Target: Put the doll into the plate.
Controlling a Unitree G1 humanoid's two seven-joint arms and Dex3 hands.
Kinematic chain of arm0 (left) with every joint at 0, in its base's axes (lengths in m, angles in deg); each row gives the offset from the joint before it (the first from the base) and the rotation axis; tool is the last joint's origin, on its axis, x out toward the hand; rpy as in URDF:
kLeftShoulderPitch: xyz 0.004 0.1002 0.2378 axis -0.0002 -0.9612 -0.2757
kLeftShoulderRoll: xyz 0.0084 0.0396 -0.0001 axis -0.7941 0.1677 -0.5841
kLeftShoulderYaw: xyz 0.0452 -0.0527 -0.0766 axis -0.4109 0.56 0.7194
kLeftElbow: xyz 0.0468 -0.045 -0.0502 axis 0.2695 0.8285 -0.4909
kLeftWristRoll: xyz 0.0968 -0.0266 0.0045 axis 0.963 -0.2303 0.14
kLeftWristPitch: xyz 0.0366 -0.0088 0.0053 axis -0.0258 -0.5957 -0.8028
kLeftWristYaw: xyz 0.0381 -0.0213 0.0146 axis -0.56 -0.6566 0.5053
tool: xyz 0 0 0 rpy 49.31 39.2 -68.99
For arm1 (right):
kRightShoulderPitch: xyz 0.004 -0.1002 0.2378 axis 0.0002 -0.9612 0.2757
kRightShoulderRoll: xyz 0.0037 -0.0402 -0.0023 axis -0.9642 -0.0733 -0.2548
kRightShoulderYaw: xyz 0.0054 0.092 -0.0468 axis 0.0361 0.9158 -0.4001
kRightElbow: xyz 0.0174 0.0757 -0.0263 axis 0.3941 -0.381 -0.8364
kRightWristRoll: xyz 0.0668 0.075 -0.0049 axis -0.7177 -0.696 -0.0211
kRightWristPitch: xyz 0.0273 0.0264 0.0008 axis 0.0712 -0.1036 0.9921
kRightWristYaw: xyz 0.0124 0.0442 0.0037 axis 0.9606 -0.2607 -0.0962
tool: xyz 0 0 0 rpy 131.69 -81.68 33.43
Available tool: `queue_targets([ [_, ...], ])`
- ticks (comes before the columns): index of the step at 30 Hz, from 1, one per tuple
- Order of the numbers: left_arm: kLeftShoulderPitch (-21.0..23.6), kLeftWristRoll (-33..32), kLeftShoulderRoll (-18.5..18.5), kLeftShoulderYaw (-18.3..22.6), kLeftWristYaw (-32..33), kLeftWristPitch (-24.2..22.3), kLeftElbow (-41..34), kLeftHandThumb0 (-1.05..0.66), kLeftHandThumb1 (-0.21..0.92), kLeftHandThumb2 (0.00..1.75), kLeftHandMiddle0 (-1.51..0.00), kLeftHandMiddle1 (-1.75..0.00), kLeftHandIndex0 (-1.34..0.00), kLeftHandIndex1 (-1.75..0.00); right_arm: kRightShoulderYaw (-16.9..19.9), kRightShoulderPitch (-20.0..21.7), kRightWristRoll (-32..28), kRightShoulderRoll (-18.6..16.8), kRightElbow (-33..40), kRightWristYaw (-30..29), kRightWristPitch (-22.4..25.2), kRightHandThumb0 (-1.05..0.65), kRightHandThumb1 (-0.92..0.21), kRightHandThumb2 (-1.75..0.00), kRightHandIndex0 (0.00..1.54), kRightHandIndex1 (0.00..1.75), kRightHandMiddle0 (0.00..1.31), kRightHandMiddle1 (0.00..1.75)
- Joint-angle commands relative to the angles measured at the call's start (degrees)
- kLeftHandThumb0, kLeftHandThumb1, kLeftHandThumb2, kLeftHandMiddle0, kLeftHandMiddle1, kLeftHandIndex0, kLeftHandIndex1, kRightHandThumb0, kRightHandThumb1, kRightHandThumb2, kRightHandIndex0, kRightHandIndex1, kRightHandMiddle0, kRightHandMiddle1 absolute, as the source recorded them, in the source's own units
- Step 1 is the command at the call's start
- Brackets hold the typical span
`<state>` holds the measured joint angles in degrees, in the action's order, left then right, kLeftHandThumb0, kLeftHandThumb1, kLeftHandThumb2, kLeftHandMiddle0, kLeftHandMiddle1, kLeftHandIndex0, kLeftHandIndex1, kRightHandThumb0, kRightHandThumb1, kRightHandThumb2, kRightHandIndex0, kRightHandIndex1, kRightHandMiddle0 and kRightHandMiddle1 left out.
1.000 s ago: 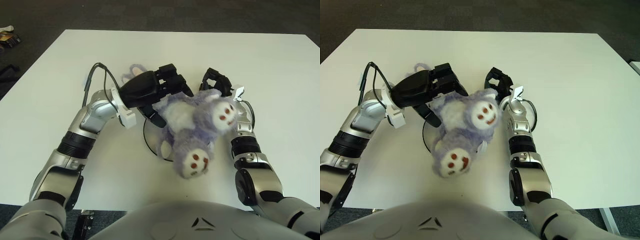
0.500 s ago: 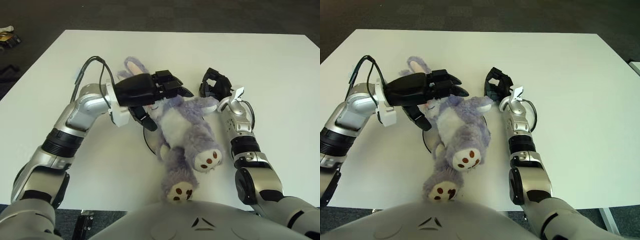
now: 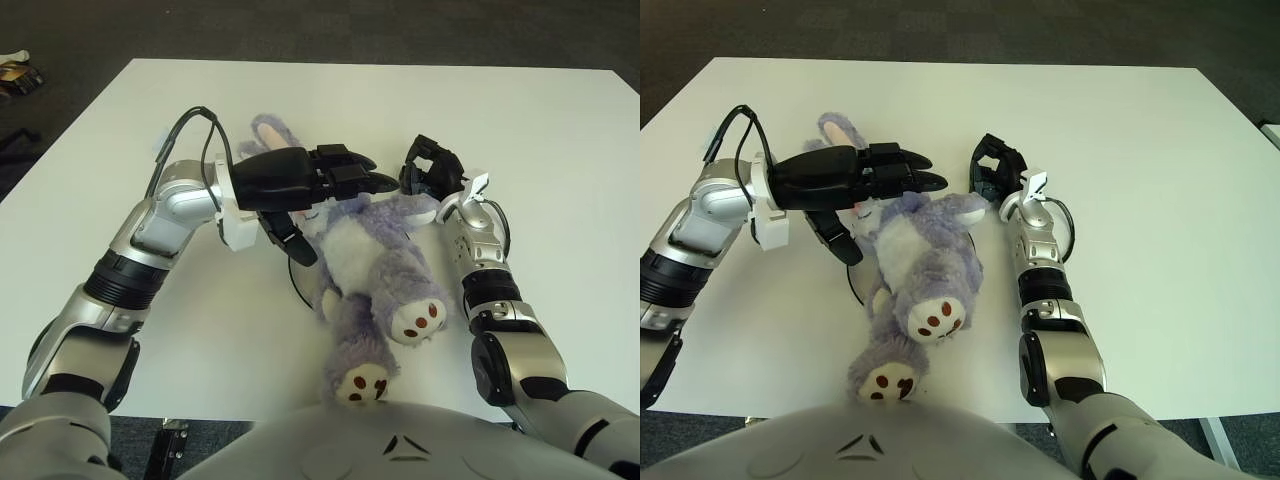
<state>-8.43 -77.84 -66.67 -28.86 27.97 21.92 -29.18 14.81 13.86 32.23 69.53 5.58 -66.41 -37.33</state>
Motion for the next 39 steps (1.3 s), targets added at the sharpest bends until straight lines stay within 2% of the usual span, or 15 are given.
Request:
queue_targets([
  [1, 0.6, -0.4, 0.5, 1.0, 0.2, -1.4, 0.4, -0.59, 0.72, 0.72, -0.2, -0.29, 0.0, -0.22, -0.5, -3.8, 0.1, -0.2, -2.5, 0.1, 4.2, -0.53, -0.2, -1.47, 1.24, 1.75, 0.72, 1.75],
  [8, -1.0, 1.4, 2.8, 4.3, 4.4, -4.5, 0.7, -0.58, 0.55, 0.81, -0.22, -0.35, 0.0, -0.42, -0.9, -5.3, -0.1, -0.5, 0.8, -0.5, 5.9, -0.52, -0.22, -1.44, 1.22, 1.75, 0.7, 1.75],
  [13, -2.5, 3.6, 2.7, 7.0, 6.7, -8.1, -1.2, -0.58, 0.43, 0.88, -0.22, -0.52, 0.0, -0.58, -0.9, -6.2, -0.2, -0.9, 3.1, -1.6, 7.9, -0.51, -0.24, -1.41, 1.19, 1.75, 0.67, 1.75],
  [14, -2.7, 4.1, 2.9, 7.4, 7.3, -8.7, -1.7, -0.58, 0.42, 0.88, -0.22, -0.61, 0.0, -0.6, -0.9, -6.3, -0.2, -1.0, 3.5, -1.7, 8.1, -0.51, -0.25, -1.4, 1.19, 1.75, 0.67, 1.75],
  [15, -2.9, 4.5, 3.1, 7.7, 7.7, -9.2, -2.1, -0.58, 0.4, 0.89, -0.22, -0.84, 0.0, -0.65, -0.9, -6.4, -0.2, -1.0, 3.8, -1.8, 8.4, -0.51, -0.25, -1.4, 1.18, 1.75, 0.67, 1.75],
  [17, -3.2, 4.6, 3.5, 8.2, 8.4, -10.0, -2.4, -0.6, 0.37, 0.9, -0.25, -1.15, 0.0, -0.71, -1.0, -6.6, -0.1, -1.0, 4.3, -2.0, 8.8, -0.5, -0.26, -1.39, 1.17, 1.75, 0.66, 1.75],
  [20, -3.0, 1.8, 4.6, 9.6, 9.2, -12.4, -1.2, -0.64, 0.36, 0.9, -0.35, -1.39, 0.0, -0.8, -1.3, -6.8, 0.4, -0.8, 4.7, -2.1, 9.0, -0.5, -0.28, -1.37, 1.15, 1.75, 0.65, 1.75],
  [21, -3.1, 1.4, 4.8, 10.0, 9.5, -13.3, -1.0, -0.65, 0.36, 0.9, -0.37, -1.42, 0.0, -0.81, -1.5, -6.8, 0.7, -0.7, 4.8, -2.2, 9.0, -0.5, -0.28, -1.36, 1.15, 1.75, 0.64, 1.75],
  [23, -3.4, 1.6, 5.3, 10.7, 10.6, -14.5, -0.9, -0.69, 0.37, 0.88, -0.58, -1.61, 0.0, -0.87, -1.6, -6.7, 0.9, -0.6, 4.7, -2.3, 9.0, -0.49, -0.29, -1.36, 1.14, 1.75, 0.64, 1.75],
  [25, -3.8, 2.0, 6.1, 11.7, 12.6, -14.3, 0.3, -0.73, 0.4, 0.86, -0.6, -1.62, 0.0, -0.9, -1.7, -6.7, 1.0, -0.5, 4.7, -2.3, 9.0, -0.49, -0.29, -1.35, 1.14, 1.75, 0.64, 1.75],
  [26, -4.0, 2.3, 6.5, 12.1, 13.6, -13.9, 1.1, -0.75, 0.41, 0.85, -0.52, -1.42, 0.0, -0.92, -1.7, -6.7, 1.1, -0.4, 4.7, -2.3, 9.0, -0.49, -0.29, -1.35, 1.14, 1.75, 0.64, 1.75],
  [28, -4.0, 2.6, 8.0, 12.8, 16.1, -12.4, 3.5, -0.77, 0.43, 0.83, -0.44, -1.21, 0.0, -0.96, -1.9, -6.8, 1.3, -0.4, 4.8, -2.6, 8.8, -0.49, -0.29, -1.36, 1.15, 1.75, 0.64, 1.75],
  [32, -3.4, 2.8, 10.1, 13.1, 19.3, -10.4, 6.5, -0.8, 0.45, 0.81, -0.35, -0.97, 0.0, -1.02, -2.2, -7.1, 1.6, -0.3, 5.3, -3.1, 8.8, -0.5, -0.28, -1.37, 1.17, 1.75, 0.65, 1.75],
  [35, -3.4, 3.3, 10.5, 13.5, 20.8, -10.3, 7.4, -0.82, 0.47, 0.78, -0.34, -0.95, 0.0, -1.07, -2.4, -7.2, 1.5, -0.2, 5.6, -3.1, 9.1, -0.5, -0.28, -1.37, 1.17, 1.75, 0.65, 1.75],
  [39, -3.6, 3.3, 10.6, 14.0, 21.6, -11.3, 7.6, -0.86, 0.52, 0.74, -0.28, -0.84, 0.0, -1.1, -2.5, -7.4, 1.4, 0.0, 5.9, -2.9, 9.3, -0.49, -0.28, -1.36, 1.15, 1.75, 0.64, 1.75],
])
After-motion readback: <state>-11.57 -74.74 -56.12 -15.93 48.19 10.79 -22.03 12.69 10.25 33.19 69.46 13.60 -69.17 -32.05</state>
